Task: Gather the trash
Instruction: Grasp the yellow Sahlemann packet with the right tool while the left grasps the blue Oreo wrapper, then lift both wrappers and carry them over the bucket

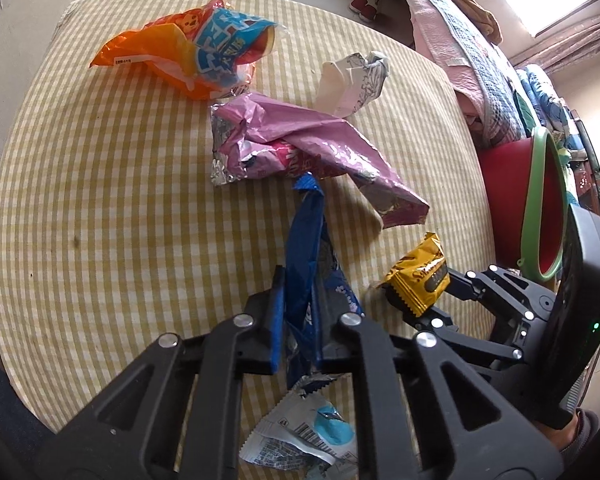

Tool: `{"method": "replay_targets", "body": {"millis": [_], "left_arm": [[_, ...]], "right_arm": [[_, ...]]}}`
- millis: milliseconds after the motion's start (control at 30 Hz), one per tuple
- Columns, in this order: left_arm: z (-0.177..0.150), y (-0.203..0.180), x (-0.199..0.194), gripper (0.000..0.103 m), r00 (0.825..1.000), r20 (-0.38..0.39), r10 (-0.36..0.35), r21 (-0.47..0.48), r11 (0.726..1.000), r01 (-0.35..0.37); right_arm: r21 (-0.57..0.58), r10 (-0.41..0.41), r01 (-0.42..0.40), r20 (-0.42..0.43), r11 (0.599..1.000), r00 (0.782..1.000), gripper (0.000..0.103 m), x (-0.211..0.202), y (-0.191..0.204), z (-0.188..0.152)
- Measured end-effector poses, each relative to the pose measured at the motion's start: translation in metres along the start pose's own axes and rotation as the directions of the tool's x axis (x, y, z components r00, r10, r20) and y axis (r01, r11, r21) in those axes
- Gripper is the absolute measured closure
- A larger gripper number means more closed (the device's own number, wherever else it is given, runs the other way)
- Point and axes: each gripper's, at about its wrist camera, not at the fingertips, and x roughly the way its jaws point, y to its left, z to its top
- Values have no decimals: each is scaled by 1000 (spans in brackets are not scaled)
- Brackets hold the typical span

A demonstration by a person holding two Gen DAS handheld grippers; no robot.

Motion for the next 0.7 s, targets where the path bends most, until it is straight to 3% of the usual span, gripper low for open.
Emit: {"method": "replay_targets", "body": {"millis": [700], "left_arm": [[-12, -35, -55, 92, 992, 123, -1, 65, 998, -7]], "right_arm": [[92, 26, -40, 144, 995, 989, 68, -87, -16, -20]]}}
